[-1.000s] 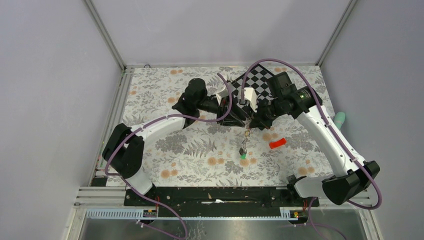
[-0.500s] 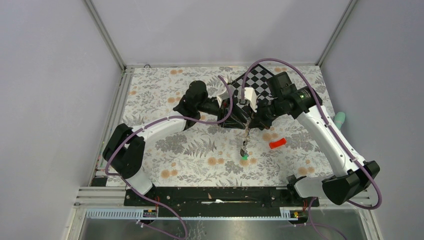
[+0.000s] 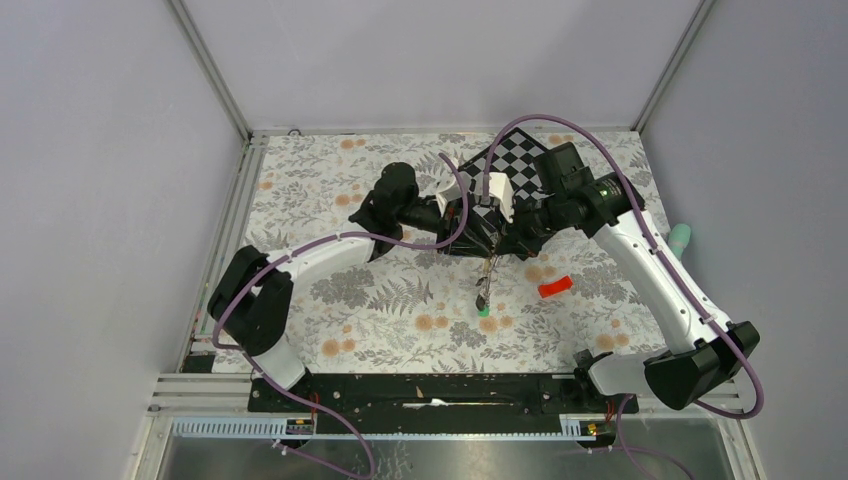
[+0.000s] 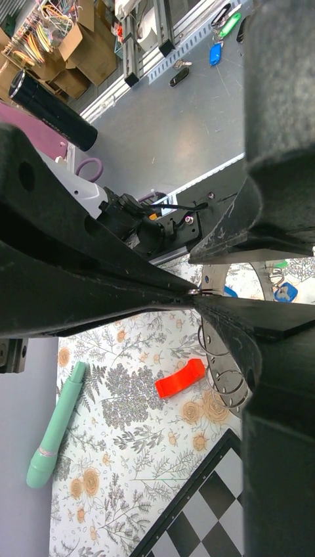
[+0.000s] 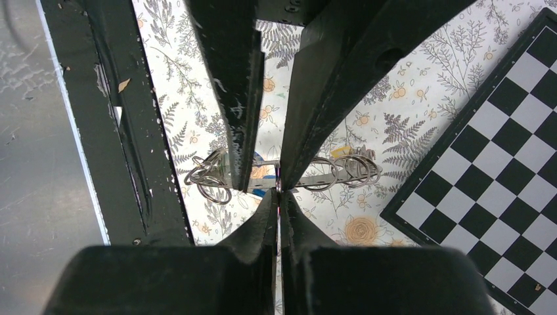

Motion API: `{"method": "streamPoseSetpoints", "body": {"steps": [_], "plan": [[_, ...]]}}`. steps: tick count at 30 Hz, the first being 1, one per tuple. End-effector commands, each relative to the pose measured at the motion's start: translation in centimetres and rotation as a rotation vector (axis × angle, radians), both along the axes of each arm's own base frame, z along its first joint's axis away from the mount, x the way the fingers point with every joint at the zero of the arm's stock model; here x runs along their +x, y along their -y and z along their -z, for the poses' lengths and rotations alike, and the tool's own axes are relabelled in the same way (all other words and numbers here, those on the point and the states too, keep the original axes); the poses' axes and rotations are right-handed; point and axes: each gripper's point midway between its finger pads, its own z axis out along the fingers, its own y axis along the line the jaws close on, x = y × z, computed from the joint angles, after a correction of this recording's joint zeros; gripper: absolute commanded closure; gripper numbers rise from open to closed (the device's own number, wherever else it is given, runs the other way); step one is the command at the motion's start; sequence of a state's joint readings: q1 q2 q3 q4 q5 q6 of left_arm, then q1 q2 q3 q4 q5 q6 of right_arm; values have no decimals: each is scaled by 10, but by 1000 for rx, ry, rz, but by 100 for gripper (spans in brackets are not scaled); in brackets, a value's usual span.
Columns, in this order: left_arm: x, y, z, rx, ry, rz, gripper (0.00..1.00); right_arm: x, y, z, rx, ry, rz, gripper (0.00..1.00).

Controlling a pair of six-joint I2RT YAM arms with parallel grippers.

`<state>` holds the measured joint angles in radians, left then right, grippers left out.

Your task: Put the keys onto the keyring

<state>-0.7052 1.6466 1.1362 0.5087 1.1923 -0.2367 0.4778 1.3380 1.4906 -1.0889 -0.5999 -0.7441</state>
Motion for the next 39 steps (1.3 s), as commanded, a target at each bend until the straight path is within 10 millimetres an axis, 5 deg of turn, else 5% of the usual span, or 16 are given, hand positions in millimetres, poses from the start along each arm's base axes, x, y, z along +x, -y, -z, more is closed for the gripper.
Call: {"method": "streamPoseSetpoints", "body": {"steps": [1,8,16,26,30,39], "plan": [[4,5,-11,-29,39,2,75,-2,-12,-11,62,13,-26,100],[3,5,-15,-33,42,3,82,-2,-10,-7,54,8,-23,100],[5,0,-19,-41,52,-10,73,-4,-7,-6,46,15,-22,100],[4,0,-17,-40,47,-9,100,-5,-8,-8,54,13,-19,100],[2,-1,-22,-49,48,-5,100,-5,-7,-6,50,12,-13,100],[-7,-24,-45,-133,36,-17,100,-9,-16,-29,160,53,12,57]]}}
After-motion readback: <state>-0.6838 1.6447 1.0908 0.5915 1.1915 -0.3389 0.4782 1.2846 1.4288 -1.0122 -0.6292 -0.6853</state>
